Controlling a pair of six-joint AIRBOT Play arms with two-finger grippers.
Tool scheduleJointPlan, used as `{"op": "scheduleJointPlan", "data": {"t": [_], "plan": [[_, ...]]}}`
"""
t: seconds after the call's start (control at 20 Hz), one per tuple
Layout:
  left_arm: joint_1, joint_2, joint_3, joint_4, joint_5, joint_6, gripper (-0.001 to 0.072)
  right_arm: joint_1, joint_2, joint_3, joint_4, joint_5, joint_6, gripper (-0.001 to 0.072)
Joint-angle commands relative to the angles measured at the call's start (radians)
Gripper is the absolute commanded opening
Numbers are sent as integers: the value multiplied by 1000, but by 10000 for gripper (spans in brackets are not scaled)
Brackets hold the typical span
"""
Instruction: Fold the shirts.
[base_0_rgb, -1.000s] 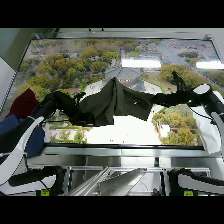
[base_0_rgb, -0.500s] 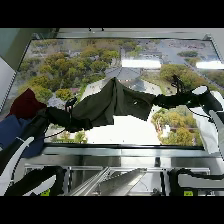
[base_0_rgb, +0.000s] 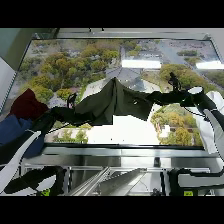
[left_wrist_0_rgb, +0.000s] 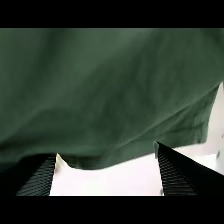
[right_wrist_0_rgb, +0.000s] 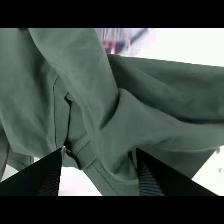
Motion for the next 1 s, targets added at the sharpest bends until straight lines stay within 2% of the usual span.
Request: {"op": "scheduleJointPlan", "data": {"t": [0.0, 0.05, 0.1, 0.15, 0.2, 0.25, 0.3, 0.35, 0.5, 0.7, 0.95], "plan": [[0, -93, 68, 3, -23, 15, 507, 3, -12, 1, 30, -5, -8, 502], [0, -110, 92, 3, -13, 21, 309, 6, -14, 1, 29, -5, -8, 499], [0, -126, 117, 3, 0, 38, 227, 13, -18, 1, 33, -5, -8, 497], [0, -140, 138, 3, 7, 43, 231, 22, -24, 1, 35, -5, -9, 424], [2, -152, 155, 4, 17, 44, 231, 31, -32, 1, 39, -5, -28, 303], [4, -163, 171, 6, 32, 45, 229, 39, -39, 2, 45, -5, -40, 293], [9, -170, 185, 16, 53, 45, 189, 47, -42, 2, 56, -5, -55, 220], [9, -171, 198, 55, 71, 47, 21, 50, -42, 2, 66, -4, -72, 46], [24, -101, 229, 80, 127, 72, 20, 42, -16, 28, 68, 44, -112, 25], [105, 140, 338, 77, 278, 85, 20, -19, 113, 105, 69, 146, -99, 24], [275, 450, 588, 31, 420, 85, 20, -152, 418, 256, 69, 254, -42, 24]]}}
